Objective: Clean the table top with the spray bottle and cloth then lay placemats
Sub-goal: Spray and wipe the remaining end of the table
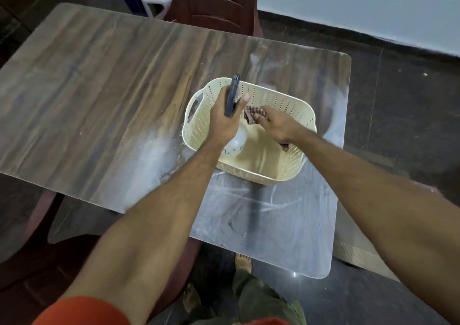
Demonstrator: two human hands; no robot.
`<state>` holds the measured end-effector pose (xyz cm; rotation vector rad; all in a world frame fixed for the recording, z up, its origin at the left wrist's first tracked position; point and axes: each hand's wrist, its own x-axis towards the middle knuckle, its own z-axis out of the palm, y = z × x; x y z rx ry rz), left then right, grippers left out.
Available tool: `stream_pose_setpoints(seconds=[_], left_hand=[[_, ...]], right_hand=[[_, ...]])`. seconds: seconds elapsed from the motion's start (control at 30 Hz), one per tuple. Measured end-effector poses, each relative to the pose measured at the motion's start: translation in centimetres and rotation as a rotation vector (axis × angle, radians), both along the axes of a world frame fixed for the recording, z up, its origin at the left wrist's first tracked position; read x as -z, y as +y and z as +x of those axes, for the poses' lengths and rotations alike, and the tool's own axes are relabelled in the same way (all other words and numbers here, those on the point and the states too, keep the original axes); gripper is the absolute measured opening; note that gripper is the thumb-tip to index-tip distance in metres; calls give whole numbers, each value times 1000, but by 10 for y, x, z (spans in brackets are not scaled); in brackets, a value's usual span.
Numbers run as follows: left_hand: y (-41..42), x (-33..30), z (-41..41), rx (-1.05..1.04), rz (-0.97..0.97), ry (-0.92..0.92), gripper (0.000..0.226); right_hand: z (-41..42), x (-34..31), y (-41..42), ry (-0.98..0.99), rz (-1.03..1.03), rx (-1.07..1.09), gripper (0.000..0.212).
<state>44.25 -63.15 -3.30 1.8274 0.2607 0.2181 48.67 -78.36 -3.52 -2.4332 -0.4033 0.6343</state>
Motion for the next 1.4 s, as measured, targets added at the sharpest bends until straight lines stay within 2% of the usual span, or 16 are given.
stream_pose_setpoints(seconds=[0.13,0.2,0.33,0.4,0.47,0.57,0.63,0.7,0.8,0.9,1.0,1.07,1.2,1.4], left_hand=[[1,14,-5,1,-2,20,37],[5,14,-6,35,12,54,47],[20,14,-19,158,38,213,49],[28,10,-25,198,119,291,53],[38,3,-28,244,286,358,57],[54,-8,-36,284,519,410,58],[62,-12,-40,245,522,410,57],[68,-17,-46,137,501,351,55],[71,-27,-48,-65,505,162,41],[72,-33,-50,-222,624,147,27],[72,-29,-52,-261,638,199,36],[75,-23,-51,-249,573,270,40],[82,-13,-51,-204,473,315,20],[75,-9,-54,-188,456,401,21]], right_hand=[[-8,16,7,31,-65,-88,32],[-14,23,10,57,-119,-133,38],[-22,33,9,125,-238,-206,51],[-25,30,6,140,-287,-245,57],[-29,21,4,79,-287,-234,57],[-41,-1,-3,-86,-177,-116,48],[-53,-14,-9,-182,-111,-21,41],[-67,-24,-16,-288,-110,34,35],[-82,-33,-30,-422,-130,140,26],[-91,-33,-48,-489,-79,317,20],[-99,-22,-62,-451,22,486,24],[-103,-15,-65,-382,99,556,31],[-106,-13,-58,-292,233,630,38],[-97,-10,-51,-169,219,675,38]])
